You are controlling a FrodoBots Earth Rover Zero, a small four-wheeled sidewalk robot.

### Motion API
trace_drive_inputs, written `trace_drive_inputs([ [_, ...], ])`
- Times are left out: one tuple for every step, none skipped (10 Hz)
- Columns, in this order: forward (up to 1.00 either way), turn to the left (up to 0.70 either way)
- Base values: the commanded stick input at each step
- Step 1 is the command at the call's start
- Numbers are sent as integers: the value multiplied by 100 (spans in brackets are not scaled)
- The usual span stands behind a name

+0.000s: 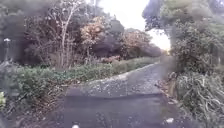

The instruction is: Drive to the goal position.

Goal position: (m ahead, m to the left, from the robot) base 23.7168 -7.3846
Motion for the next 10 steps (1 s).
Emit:
trace_drive_inputs([
  [0, -13],
  [0, -7],
  [0, 0],
  [0, 0],
  [0, 0],
  [0, -1],
  [0, -3],
  [10, -24],
  [31, -12],
  [45, 0],
])
